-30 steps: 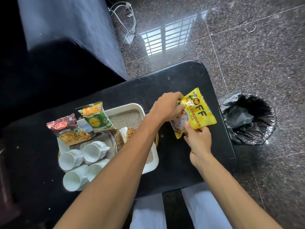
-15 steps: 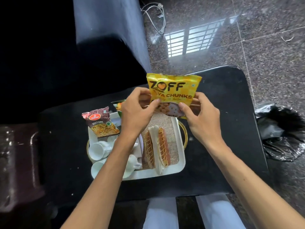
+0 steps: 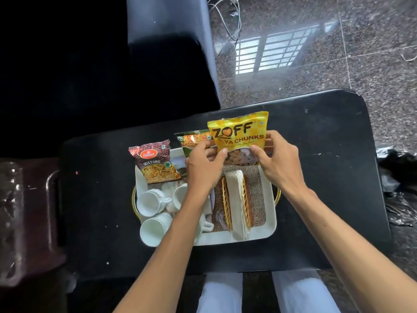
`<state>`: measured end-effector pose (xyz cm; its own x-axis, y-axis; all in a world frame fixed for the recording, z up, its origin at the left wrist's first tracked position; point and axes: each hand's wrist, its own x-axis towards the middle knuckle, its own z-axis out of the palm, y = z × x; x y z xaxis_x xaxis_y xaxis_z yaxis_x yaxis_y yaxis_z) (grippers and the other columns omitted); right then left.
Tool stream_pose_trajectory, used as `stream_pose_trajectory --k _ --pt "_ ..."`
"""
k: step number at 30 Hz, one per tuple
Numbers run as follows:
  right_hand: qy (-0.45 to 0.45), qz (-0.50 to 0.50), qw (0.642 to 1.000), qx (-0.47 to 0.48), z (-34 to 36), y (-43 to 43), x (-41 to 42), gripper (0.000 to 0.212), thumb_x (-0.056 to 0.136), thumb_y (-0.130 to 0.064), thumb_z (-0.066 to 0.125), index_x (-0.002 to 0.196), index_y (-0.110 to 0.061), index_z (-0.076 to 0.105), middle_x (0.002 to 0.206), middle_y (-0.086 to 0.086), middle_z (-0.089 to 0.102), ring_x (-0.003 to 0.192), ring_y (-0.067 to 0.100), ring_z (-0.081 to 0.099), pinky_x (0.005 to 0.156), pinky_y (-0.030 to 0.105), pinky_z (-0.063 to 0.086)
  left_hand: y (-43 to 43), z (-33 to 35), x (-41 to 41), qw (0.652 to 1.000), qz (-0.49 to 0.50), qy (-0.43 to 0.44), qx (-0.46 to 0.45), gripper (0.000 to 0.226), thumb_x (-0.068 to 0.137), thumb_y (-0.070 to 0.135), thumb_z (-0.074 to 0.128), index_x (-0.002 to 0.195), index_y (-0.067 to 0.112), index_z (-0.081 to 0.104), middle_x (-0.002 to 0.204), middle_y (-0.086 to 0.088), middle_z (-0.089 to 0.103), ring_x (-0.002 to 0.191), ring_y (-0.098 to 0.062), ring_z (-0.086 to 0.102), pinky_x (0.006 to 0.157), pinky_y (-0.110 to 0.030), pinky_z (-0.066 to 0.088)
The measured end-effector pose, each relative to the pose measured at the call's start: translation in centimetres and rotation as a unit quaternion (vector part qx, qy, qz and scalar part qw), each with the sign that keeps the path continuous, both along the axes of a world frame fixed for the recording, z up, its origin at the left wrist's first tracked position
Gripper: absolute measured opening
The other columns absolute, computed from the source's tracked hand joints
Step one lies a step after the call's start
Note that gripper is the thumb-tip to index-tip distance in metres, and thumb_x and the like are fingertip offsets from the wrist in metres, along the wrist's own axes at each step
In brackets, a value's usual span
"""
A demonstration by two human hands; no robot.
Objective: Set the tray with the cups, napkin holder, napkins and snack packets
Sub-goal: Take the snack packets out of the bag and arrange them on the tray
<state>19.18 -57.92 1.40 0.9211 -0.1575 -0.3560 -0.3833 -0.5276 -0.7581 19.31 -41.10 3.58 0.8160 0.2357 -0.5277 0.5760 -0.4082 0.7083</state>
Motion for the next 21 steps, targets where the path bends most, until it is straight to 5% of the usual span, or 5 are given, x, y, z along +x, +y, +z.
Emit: stream_pose_trajectory --k 4,21 --pt "0.006 -0.009 1.000 -0.018 -0.4 0.3 0.0 0.029 0.092 -0.031 0.069 0.117 -0.018 0.062 0.102 -0.008 0.070 0.090 0.009 0.065 0.076 0.025 0.053 0.0 -0.4 -0.3 1.000 0.002 0.003 -0.006 0.038 0.096 0.020 0.069 0.133 0.012 0.063 0.126 -0.008 0.072 0.111 -0.015 0.070 0.089 -0.022 0.055" --pt "-0.015 -0.025 0.999 -0.029 -0.5 0.0 -0.3 0.038 0.092 -0.032 0.069 0.123 -0.012 0.059 0.115 0.003 0.069 0.097 0.010 0.063 0.082 0.027 0.053 -0.3 -0.3 -1.2 1.000 0.017 0.002 -0.004 0.049 0.100 0.019 0.064 0.145 0.006 0.052 0.145 -0.011 0.061 0.130 -0.015 0.061 0.097 -0.017 0.046"
